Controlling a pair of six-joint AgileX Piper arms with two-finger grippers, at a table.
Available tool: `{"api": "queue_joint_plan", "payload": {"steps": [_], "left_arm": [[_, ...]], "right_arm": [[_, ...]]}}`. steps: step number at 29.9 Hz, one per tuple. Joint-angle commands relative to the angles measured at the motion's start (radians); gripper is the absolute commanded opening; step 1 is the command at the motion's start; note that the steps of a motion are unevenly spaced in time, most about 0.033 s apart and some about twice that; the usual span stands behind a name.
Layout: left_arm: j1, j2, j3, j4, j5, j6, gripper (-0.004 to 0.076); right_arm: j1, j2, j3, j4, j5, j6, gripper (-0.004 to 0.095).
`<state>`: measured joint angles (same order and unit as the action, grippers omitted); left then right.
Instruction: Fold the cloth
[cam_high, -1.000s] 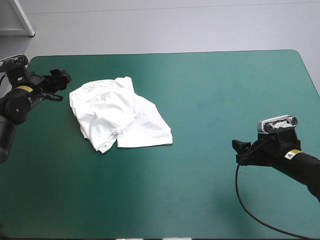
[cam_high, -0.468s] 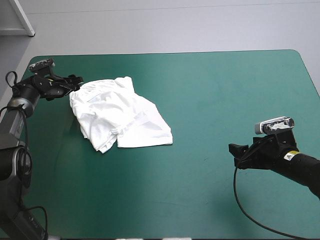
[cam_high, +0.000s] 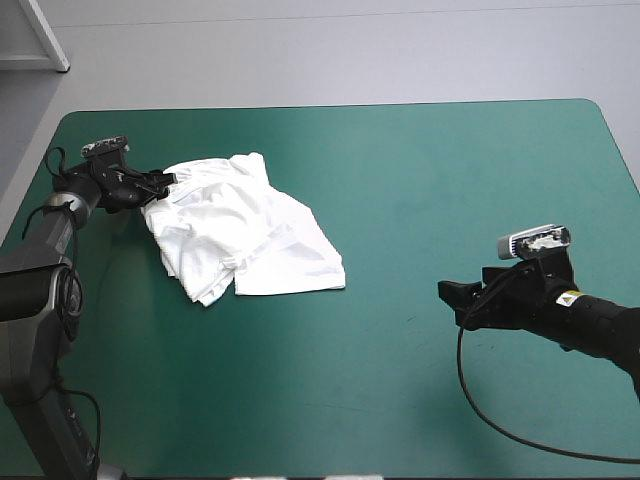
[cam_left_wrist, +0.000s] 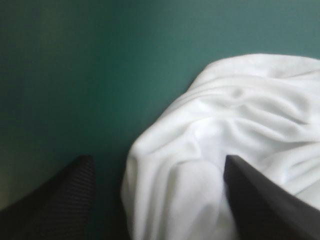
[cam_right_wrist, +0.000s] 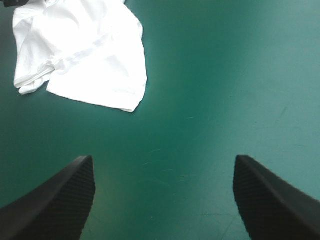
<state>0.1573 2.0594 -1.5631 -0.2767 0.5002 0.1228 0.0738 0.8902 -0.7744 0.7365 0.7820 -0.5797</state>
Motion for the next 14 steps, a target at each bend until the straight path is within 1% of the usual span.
{"api": "queue_joint_plan", "payload": {"steps": [1, 5, 7, 8, 11, 14], "left_arm": [[0.001, -0.049, -0.032, 0.004, -0.046, 0.001, 0.0414], [0.001, -0.049, -0.032, 0.004, -0.060, 0.001, 0.0223], [0.001, -0.049, -0.032, 0.004, -0.060, 0.005, 0.0146], [0.001, -0.049, -0.032, 0.004, -0.060, 0.017, 0.0108], [0.001, -0.049, -0.032, 0.004, -0.060, 0.034, 0.0022], [0.001, -0.049, -0.032, 0.004, -0.057, 0.054, 0.0019]], "right_arm": [[0.060, 0.046, -0.039, 0.044, -0.080, -0.028, 0.0714], [0.209, 0.142, -0.095, 0.004, -0.170, -0.014, 0.0683], [0.282, 0.206, -0.137, -0.043, -0.220, 0.031, 0.0671], [0.319, 0.244, -0.161, -0.084, -0.245, 0.059, 0.0671], [0.409, 0.367, -0.240, -0.203, -0.278, 0.134, 0.0671], [0.464, 0.498, -0.333, -0.292, -0.281, 0.195, 0.0671]]}}
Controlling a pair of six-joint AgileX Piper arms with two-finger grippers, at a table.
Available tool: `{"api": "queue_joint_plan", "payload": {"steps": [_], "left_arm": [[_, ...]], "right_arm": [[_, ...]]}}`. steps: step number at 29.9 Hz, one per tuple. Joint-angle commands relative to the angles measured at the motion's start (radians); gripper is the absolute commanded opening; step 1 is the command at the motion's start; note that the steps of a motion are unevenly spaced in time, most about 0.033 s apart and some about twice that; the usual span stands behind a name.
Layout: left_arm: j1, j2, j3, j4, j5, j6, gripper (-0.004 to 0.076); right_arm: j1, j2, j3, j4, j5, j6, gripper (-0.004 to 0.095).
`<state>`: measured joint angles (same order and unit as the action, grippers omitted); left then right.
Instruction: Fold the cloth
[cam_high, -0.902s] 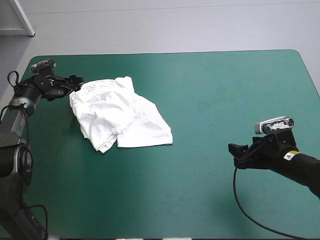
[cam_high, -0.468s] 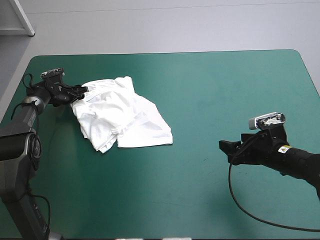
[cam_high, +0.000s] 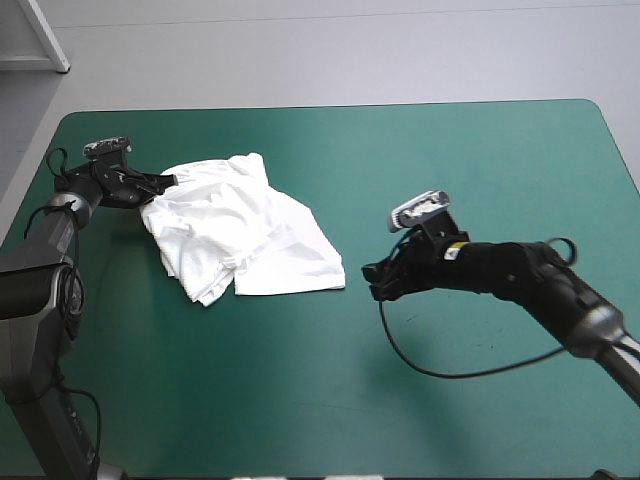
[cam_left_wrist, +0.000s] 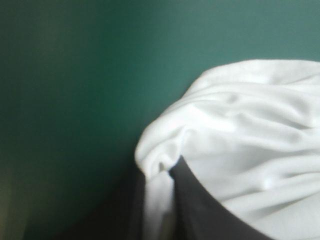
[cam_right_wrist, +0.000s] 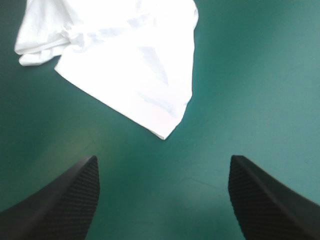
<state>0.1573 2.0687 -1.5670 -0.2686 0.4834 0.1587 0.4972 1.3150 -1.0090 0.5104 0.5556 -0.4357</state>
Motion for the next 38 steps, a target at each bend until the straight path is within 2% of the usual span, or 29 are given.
{"api": "queue_joint_plan", "payload": {"steps": [1, 8, 14, 21, 24, 25, 27, 31, 35, 38], "left_arm": [[0.001, -0.059, -0.028, -0.004, -0.038, 0.018, 0.0019], [0.001, -0.059, -0.028, -0.008, -0.027, 0.040, 0.0019], [0.001, -0.059, -0.028, -0.023, -0.027, 0.042, 0.0019], [0.001, -0.059, -0.028, -0.046, -0.022, 0.042, 0.0019], [0.001, -0.059, -0.028, -0.053, -0.022, 0.042, 0.0019], [0.001, -0.059, -0.028, -0.053, -0.021, 0.042, 0.0019], [0.001, -0.059, -0.028, -0.055, -0.020, 0.042, 0.0019], [0.001, -0.061, -0.029, -0.057, -0.017, 0.042, 0.0019], [0.001, -0.090, -0.029, -0.095, -0.021, 0.047, 0.0019], [0.001, -0.125, -0.039, -0.120, -0.014, 0.117, 0.0019]], "right_arm": [[0.052, 0.116, -0.132, -0.076, -0.054, 0.052, 0.0671], [0.063, 0.340, -0.307, -0.079, -0.030, 0.060, 0.0671], [0.110, 0.466, -0.355, -0.106, -0.047, 0.070, 0.0671], [0.162, 0.542, -0.355, -0.318, -0.103, 0.231, 0.0671], [0.180, 0.564, -0.355, -0.328, -0.096, 0.241, 0.0652], [0.185, 0.568, -0.355, -0.328, -0.095, 0.243, 0.0614], [0.202, 0.573, -0.355, -0.328, -0.090, 0.248, 0.0467], [0.226, 0.573, -0.355, -0.327, -0.094, 0.248, 0.0012], [0.220, 0.564, -0.357, -0.340, -0.128, 0.258, -0.0017], [0.213, 0.529, -0.359, -0.387, -0.166, 0.296, -0.0017]]}}
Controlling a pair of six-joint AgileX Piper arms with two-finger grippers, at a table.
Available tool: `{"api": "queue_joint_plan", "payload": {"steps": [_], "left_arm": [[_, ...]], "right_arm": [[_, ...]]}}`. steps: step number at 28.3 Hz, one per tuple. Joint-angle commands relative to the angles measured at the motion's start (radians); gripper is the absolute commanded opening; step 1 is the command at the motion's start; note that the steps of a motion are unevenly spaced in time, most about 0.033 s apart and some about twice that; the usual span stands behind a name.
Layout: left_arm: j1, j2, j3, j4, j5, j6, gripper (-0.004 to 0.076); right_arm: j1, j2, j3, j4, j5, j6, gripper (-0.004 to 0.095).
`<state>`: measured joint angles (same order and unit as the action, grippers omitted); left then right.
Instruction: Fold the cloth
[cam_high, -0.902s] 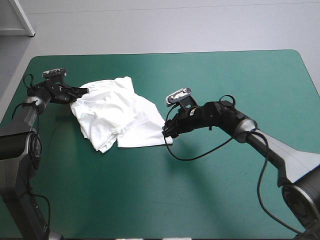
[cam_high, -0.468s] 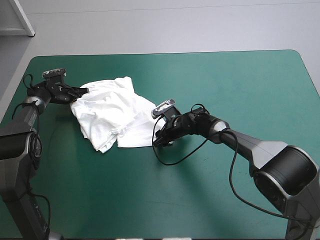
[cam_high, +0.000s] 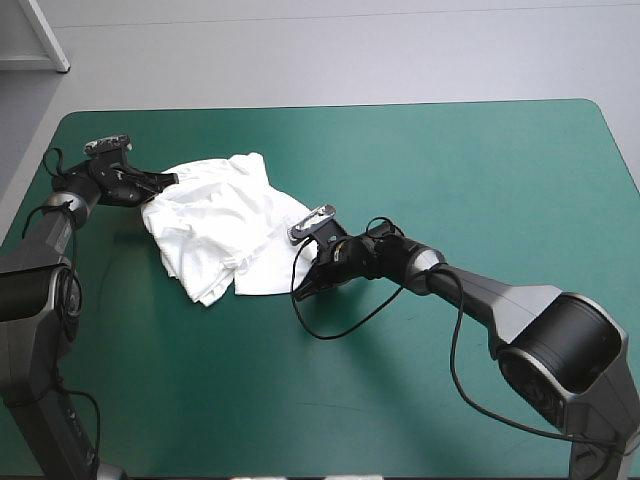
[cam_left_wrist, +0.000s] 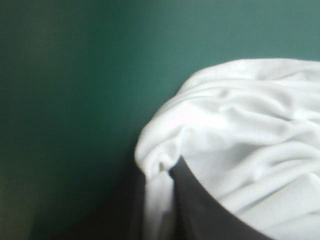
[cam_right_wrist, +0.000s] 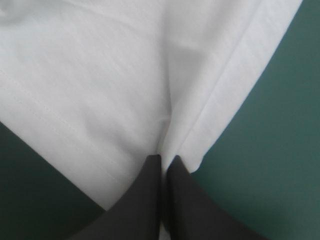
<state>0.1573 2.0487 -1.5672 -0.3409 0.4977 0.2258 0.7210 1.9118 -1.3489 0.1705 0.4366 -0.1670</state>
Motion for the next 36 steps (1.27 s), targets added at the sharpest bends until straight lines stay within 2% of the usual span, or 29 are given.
{"api": "queue_joint_plan", "payload": {"steps": [1, 7, 12, 20, 24, 30, 33, 36], "left_arm": [[0.001, -0.116, -0.046, -0.065, -0.018, 0.079, 0.0019], [0.001, -0.183, -0.169, -0.113, 0.127, 0.153, 0.0019], [0.001, -0.263, -0.299, -0.123, 0.212, 0.158, 0.0019], [0.001, -0.427, -0.519, -0.213, 0.294, 0.158, 0.0019], [0.001, -0.500, -0.671, -0.164, 0.379, 0.167, 0.0019], [0.001, -0.577, -0.832, -0.155, 0.437, 0.186, 0.0019], [0.001, -0.607, -0.873, -0.160, 0.442, 0.186, 0.0019], [0.001, -0.642, -0.885, -0.160, 0.478, 0.186, 0.0019]], "right_arm": [[-0.014, -0.087, -0.021, -0.081, -0.055, 0.056, -0.0017], [-0.036, -0.212, -0.126, -0.364, 0.009, 0.229, -0.0017], [-0.040, -0.302, -0.322, -0.609, 0.168, 0.321, -0.0017], [-0.040, -0.370, -0.692, -0.840, 0.482, 0.313, -0.0017], [-0.038, -0.402, -0.865, -0.972, 0.589, 0.283, -0.0017], [-0.034, -0.466, -1.088, -0.990, 0.636, 0.218, -0.0017], [-0.034, -0.492, -1.145, -0.921, 0.636, 0.175, -0.0017], [-0.034, -0.519, -1.156, -0.791, 0.625, 0.149, -0.0017]]}}
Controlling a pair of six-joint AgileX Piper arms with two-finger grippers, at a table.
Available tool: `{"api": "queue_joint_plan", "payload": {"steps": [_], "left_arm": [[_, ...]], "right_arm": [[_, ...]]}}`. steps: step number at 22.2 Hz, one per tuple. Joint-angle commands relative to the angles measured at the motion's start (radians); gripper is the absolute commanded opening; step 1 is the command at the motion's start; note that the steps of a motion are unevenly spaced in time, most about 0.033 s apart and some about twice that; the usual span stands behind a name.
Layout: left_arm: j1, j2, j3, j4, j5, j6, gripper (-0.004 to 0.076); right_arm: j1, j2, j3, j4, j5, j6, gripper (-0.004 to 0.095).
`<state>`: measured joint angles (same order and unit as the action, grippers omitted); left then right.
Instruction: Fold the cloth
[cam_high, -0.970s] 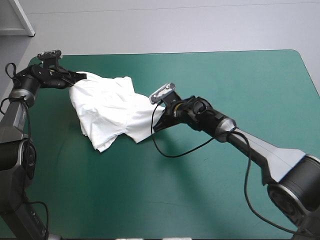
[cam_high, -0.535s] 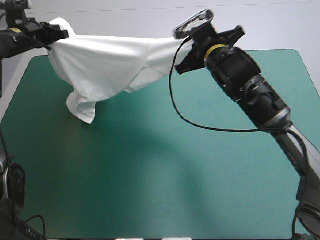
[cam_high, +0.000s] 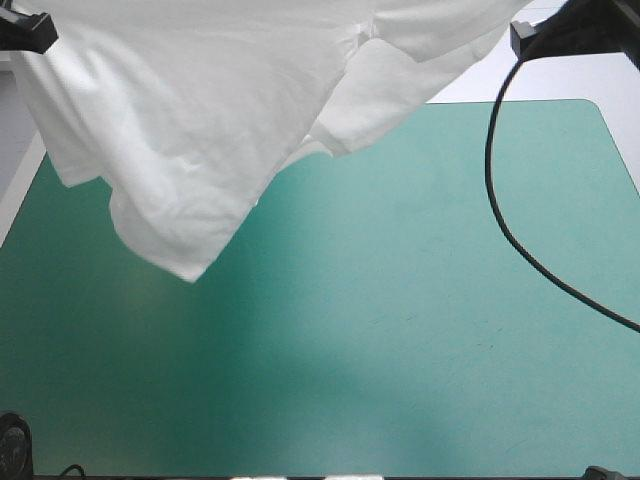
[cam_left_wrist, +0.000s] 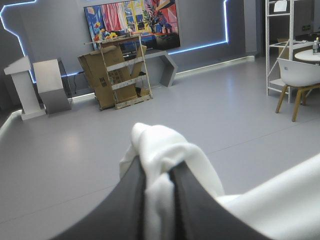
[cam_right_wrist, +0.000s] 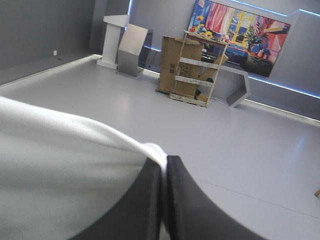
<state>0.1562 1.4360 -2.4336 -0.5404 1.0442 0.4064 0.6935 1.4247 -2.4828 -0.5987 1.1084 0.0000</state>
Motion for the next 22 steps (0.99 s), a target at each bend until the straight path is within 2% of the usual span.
{"api": "queue_joint_plan", "payload": {"steps": [1, 6, 9, 13, 15, 18, 22], "left_arm": [[0.002, -0.030, -0.019, 0.040, -0.034, 0.005, 0.0019], [0.002, 0.017, 0.057, 0.032, 0.143, 0.005, 0.0019], [0.002, 0.076, 0.167, 0.033, 0.150, 0.005, 0.0019], [0.002, 0.194, 0.320, 0.040, 0.052, 0.038, 0.0019], [0.002, 0.261, 0.379, 0.044, -0.038, 0.069, 0.0019], [0.002, 0.331, 0.423, 0.044, -0.166, 0.088, 0.0019], [0.002, 0.439, 0.434, 0.044, -0.304, 0.104, 0.0019]], "right_arm": [[-0.006, -0.029, -0.022, 0.002, -0.043, -0.034, -0.0017], [-0.006, 0.077, 0.046, 0.048, 0.039, -0.034, -0.0017], [-0.008, 0.175, 0.142, 0.043, 0.051, -0.022, -0.0017], [-0.039, 0.327, 0.242, 0.020, -0.061, 0.043, -0.0018], [-0.063, 0.405, 0.246, 0.018, -0.122, 0.072, -0.0017], [-0.096, 0.489, 0.246, -0.003, -0.200, 0.102, -0.0017], [-0.129, 0.593, 0.246, -0.095, -0.272, 0.148, -0.0017]]}}
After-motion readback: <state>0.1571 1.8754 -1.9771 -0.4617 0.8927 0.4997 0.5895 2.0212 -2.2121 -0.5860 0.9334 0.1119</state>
